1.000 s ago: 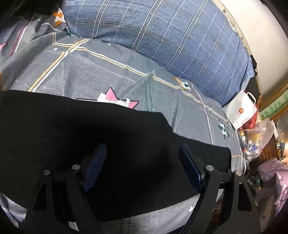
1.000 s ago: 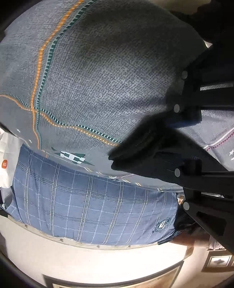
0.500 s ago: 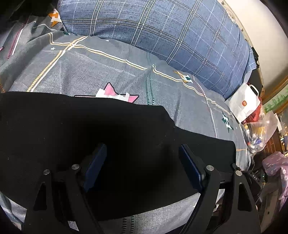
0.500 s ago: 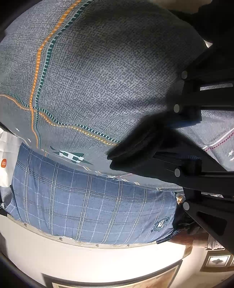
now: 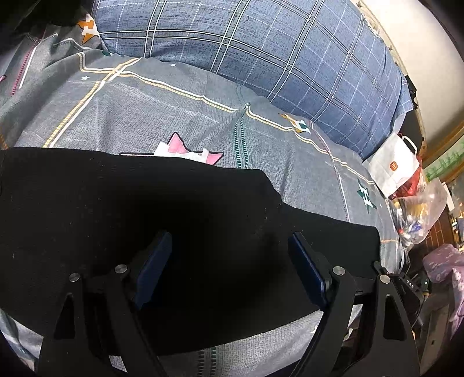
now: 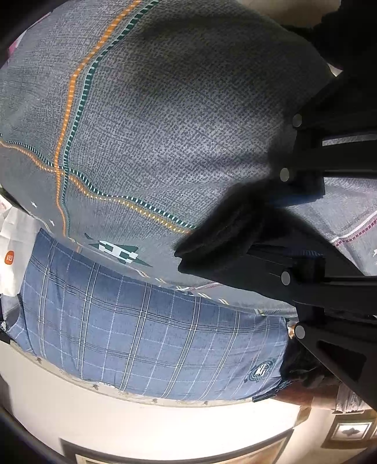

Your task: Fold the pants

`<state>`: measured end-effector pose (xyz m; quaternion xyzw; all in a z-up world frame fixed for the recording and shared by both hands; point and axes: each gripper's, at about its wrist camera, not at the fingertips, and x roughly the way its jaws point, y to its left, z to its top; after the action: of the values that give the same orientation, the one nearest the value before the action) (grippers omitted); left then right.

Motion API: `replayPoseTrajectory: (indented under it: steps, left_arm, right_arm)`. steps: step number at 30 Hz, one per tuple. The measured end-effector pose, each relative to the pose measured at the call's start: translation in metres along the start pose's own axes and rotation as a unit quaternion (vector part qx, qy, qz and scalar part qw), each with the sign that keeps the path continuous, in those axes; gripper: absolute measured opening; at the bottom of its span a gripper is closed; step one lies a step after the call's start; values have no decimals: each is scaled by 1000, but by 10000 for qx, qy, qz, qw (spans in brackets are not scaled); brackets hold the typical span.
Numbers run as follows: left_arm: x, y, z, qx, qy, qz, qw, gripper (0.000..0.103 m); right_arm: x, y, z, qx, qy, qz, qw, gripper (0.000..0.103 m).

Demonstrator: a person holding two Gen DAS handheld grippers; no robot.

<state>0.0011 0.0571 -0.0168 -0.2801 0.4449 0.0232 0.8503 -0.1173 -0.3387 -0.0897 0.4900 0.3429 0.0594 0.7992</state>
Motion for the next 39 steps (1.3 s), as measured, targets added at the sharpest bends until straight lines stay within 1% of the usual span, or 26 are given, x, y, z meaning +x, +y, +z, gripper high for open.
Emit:
replayPoseTrajectory:
  steps: [7,14,22,23,28,39]
  left_arm:
    - [0,0,0,-26,-26,-6,10000,83]
    - [-1,0,-1,-48,-83,-33,9999,83]
    - [-2,2,-2,-178,-142,-110,9997,83]
    - [-2,2,-2,-176,-150,-105,9997,83]
    - [-2,1,-4,-176,-245,-96,9995,83]
    - [-2,0,-5,-145,-297,-68,9994,83]
  right_arm:
    - [0,4,-2,-123,-73,-136,9998,21]
    - [2,3,0,61,-1,-152,9999,21]
    - [2,10,-1,-73,-57,-311,9995,21]
    - [2,10,-2,-85,-61,-334,9994,19]
    - [2,8,-2,-18,-81,-325,9994,15]
    - [-1,3,-2,138,-77,-236,9996,14]
